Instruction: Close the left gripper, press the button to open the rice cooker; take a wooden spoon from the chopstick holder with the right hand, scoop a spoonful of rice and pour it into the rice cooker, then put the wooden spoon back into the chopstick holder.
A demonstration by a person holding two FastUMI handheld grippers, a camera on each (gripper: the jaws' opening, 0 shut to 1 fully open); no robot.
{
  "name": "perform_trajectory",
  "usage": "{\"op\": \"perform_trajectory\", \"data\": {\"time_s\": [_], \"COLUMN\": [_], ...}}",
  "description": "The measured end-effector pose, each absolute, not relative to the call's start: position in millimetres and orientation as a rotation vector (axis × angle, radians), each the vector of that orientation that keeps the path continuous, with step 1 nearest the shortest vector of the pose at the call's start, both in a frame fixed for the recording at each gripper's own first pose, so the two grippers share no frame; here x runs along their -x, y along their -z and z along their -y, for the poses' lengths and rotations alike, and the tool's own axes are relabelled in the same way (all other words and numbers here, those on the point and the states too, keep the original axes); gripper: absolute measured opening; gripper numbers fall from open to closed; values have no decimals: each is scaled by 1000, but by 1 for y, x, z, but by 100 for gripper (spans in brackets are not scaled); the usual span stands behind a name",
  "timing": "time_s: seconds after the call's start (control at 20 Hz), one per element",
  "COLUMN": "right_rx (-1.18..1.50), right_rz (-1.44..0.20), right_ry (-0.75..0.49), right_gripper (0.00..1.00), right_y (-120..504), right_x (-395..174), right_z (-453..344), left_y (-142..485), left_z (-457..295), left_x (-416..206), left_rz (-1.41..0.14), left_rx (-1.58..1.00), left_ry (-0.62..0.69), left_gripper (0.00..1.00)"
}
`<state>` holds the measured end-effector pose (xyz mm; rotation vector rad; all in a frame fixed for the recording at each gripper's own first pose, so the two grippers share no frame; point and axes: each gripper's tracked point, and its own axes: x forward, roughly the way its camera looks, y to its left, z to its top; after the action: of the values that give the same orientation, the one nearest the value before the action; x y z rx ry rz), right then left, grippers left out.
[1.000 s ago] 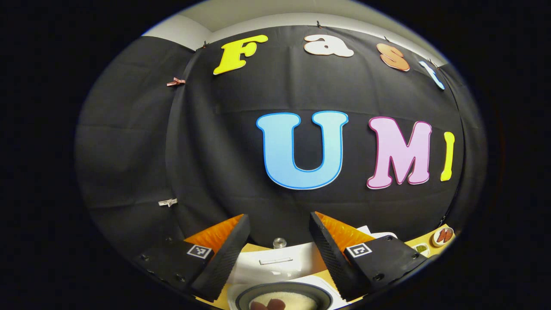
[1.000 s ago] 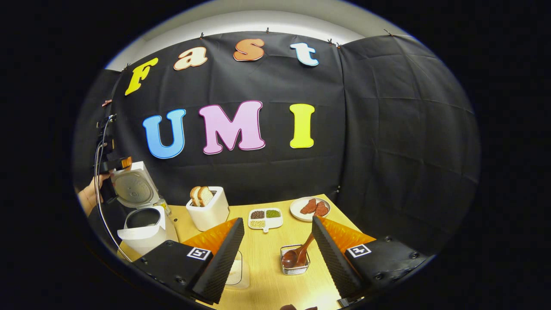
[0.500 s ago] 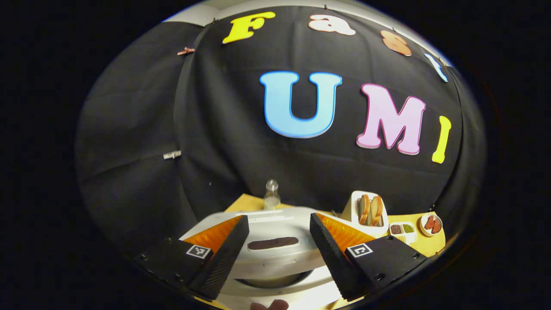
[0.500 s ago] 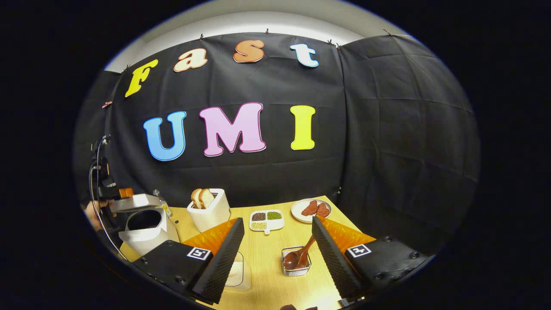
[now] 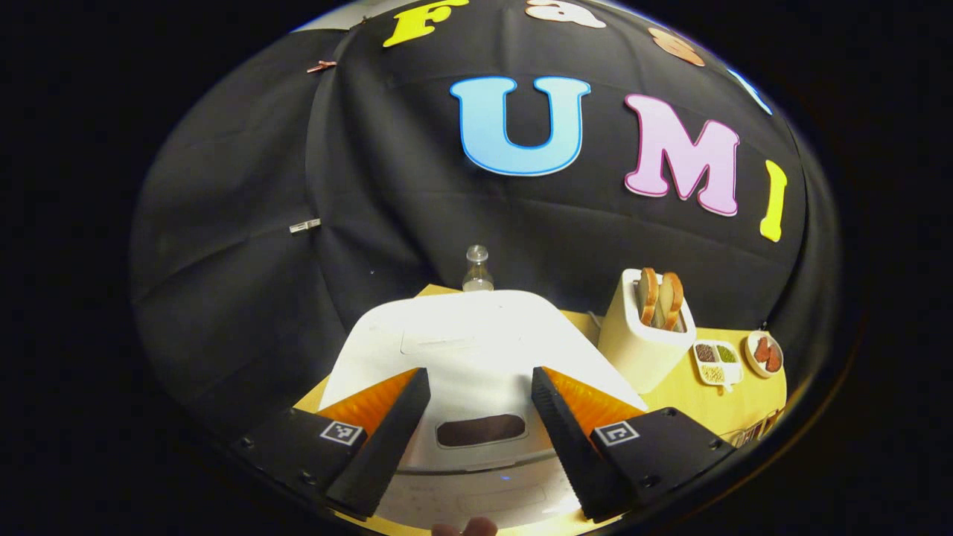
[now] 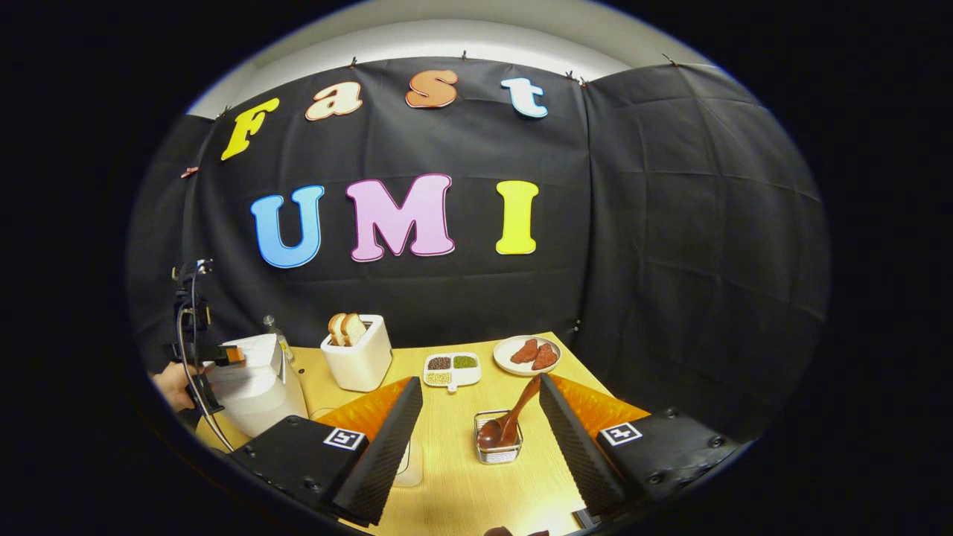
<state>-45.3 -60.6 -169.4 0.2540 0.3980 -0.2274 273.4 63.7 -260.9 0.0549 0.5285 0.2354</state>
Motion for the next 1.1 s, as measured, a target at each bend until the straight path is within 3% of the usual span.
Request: {"op": "perform_trajectory", "data": {"time_s": [0.65,1.1], "right_rx": [-291,-260], "right_rz": [-383,-338], "right_ry": [127,118], "right_gripper": [98,98], "right_y": [153,135], "right_x": [72,77], "right_z": [20,25], "left_y": [267,167], "left_z": [-62,-29], "left_x": [-265,-238], "left_rz": [-462,-207], "left_rx": [-105,-169], "left_ry": [-230,-38], "left_gripper": [98,94]}}
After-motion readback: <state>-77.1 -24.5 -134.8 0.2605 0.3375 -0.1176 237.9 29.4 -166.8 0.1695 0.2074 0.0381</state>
